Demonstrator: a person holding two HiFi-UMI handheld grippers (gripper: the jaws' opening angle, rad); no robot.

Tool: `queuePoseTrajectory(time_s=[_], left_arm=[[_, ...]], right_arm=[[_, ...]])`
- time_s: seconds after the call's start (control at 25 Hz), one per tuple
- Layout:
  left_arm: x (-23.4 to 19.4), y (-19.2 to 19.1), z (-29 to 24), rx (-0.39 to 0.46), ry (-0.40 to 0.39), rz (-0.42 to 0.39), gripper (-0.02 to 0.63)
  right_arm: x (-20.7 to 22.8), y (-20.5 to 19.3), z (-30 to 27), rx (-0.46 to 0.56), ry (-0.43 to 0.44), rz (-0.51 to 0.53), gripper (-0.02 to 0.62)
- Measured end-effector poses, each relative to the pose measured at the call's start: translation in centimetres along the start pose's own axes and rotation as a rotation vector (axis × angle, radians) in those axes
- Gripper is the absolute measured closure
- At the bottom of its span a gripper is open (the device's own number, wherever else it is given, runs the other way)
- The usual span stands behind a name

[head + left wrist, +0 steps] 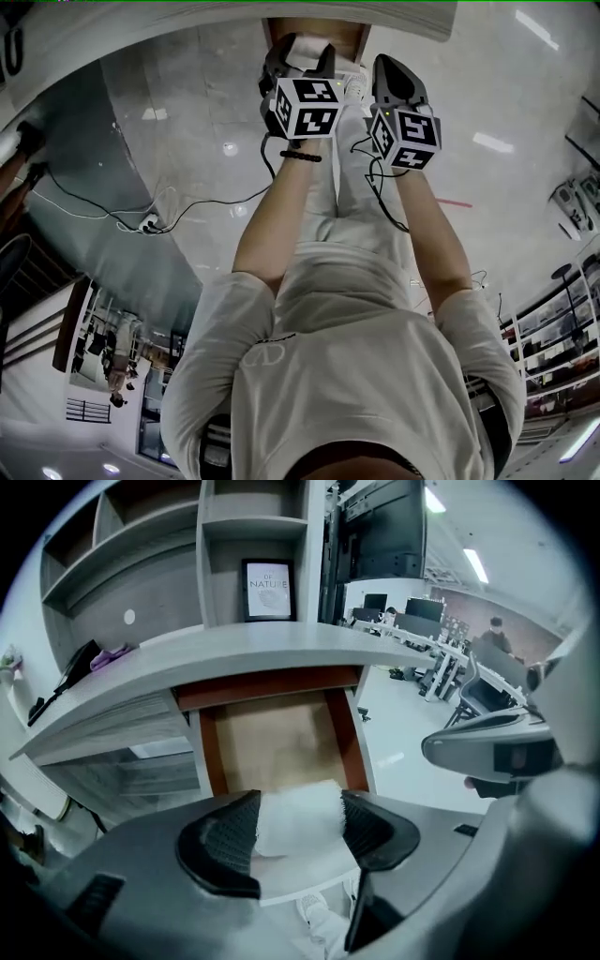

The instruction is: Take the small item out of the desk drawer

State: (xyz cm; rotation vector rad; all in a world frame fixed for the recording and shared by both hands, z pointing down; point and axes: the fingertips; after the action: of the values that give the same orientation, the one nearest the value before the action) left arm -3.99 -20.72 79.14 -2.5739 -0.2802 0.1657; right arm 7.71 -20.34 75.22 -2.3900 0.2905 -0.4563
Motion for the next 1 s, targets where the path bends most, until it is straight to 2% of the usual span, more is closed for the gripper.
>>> queuePoseTrajectory(time_s=[0.36,0.64,1.0], left_arm=[[-1.1,3.3,7.1,0.089,-0.039,-0.02,0.342],[-2.4,7.7,11.9,0.18,-0.032,-0.044,0.342],[-1.8,12.1,18.3,0.287,-0.057,-0.052,0.342]], right_arm=[[-2.0,4.6,4.0,0.025,-0.011,0.051,0.597],[-4.0,10.1,6.8,0.105,-0.011,0.073,0.595],[-4.9,15.3,10.9,0.181,-0.03,0.083,0.597]])
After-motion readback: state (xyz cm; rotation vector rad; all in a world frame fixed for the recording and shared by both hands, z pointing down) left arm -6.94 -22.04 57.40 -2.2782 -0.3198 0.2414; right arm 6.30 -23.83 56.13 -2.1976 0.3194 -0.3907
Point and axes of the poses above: the fingertips, and each gripper's own axes: z backward along the fingers, x to its right, y out of its top, and after that the axes turned 2 degrees about z, right-handed
